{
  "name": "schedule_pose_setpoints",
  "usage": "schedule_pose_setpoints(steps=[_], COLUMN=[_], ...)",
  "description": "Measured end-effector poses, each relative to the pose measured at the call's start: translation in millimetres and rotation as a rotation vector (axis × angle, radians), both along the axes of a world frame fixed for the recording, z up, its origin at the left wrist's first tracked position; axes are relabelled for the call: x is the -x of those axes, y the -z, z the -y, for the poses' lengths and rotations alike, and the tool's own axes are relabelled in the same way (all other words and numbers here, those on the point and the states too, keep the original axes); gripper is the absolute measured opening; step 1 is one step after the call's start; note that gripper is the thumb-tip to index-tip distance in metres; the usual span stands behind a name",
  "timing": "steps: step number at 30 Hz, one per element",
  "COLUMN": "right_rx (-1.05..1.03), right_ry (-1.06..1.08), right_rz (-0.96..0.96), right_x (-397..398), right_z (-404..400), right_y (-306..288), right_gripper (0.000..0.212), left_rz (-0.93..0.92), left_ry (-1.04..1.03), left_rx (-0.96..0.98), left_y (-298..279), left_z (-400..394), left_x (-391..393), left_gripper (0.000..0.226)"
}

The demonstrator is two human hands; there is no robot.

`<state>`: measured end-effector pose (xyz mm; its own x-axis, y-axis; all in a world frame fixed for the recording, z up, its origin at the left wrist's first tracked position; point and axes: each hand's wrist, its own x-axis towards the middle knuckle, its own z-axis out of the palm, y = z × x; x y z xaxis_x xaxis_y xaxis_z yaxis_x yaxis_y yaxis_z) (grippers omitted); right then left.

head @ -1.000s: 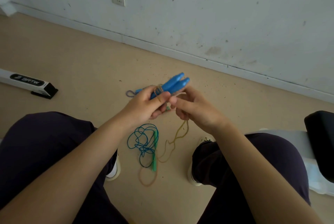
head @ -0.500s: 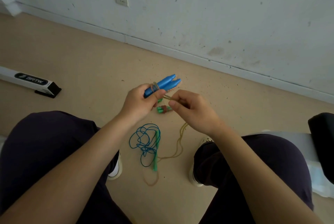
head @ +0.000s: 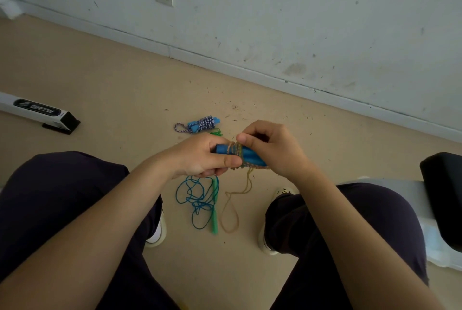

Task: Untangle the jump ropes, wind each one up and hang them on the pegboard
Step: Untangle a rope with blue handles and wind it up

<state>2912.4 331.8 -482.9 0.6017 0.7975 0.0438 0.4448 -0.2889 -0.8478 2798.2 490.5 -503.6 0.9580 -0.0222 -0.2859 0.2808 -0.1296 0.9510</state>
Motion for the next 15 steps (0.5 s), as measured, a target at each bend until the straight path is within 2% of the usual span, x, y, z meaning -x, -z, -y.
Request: schedule_pose_setpoints(steps=[3, 6, 9, 15], right_rx=[-0.027, -0.072, -0.033, -0.103], right_ry=[0.012, -0.012, -0.007, 0.087], right_rz=[-0.088, -0.17, -0.192, -0.566], right_x=[-0.9, -3.2, -3.0, 1.3], right_z=[-1.9, -1.5, -2.1, -6.0], right_y=[-1.1, 0.0, 0.1, 3.2], right_gripper=[0.011, 0.025, 0.021, 0.03], left_rz=[0.025, 0.038, 0.055, 0.094], left_ry=[-0.015, 0.007, -0.012, -0.133], left_rx=[-0.017, -0.054, -0.06, -0.004], left_y=[-2.0, -4.1, -4.8, -5.2], left_z=[-1.8, -0.8, 0.2, 2.4], left_x=[1.1, 1.9, 2.4, -0.2], left_gripper=[0.034, 0.031, 0.032, 0.05])
